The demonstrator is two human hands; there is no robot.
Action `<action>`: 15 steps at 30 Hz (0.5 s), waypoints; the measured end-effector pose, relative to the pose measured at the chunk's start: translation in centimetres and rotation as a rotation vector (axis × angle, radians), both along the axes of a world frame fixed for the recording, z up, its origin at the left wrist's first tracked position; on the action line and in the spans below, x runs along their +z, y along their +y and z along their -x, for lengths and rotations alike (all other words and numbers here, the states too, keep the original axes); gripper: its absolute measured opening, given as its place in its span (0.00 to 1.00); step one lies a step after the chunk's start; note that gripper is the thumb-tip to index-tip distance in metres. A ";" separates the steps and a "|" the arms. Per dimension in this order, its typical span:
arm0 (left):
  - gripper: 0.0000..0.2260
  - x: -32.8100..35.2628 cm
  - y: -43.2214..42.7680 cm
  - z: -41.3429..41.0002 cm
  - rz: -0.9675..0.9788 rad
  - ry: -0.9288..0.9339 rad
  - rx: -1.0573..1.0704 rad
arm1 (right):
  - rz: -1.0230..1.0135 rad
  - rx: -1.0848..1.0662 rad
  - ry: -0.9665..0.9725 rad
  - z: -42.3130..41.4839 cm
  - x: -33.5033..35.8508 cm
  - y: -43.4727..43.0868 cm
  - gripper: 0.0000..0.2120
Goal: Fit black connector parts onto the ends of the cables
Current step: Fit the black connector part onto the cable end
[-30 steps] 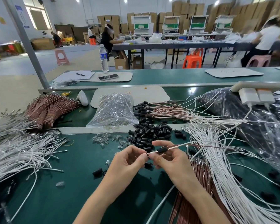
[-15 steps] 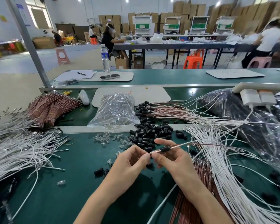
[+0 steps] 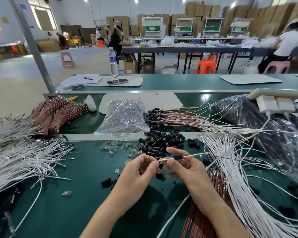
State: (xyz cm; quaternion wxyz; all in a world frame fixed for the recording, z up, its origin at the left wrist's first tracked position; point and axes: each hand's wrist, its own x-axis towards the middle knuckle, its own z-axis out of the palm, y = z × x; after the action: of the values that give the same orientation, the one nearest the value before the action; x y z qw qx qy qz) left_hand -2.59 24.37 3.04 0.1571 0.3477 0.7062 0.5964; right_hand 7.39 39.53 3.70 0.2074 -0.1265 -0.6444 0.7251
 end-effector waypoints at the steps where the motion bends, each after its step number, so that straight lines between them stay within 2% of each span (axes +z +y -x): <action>1: 0.05 0.0 0.0 0.0 0.001 0.010 0.003 | 0.009 -0.005 -0.001 0.0 0.0 0.0 0.12; 3: 0.05 -0.1 0.0 0.0 0.003 0.041 0.004 | 0.038 -0.033 -0.006 0.0 0.1 0.0 0.12; 10: 0.04 -0.7 0.1 -0.2 0.044 0.208 0.026 | 0.000 -0.067 -0.068 0.4 -0.4 -0.1 0.24; 15: 0.06 -0.9 0.2 -0.2 0.036 0.225 0.035 | 0.000 -0.012 -0.072 0.5 -0.4 -0.2 0.17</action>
State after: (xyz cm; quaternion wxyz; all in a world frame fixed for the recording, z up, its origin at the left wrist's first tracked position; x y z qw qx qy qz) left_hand -2.41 24.54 2.19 0.0729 0.3973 0.7359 0.5435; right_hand 6.91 39.37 3.27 0.1882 -0.1562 -0.6505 0.7190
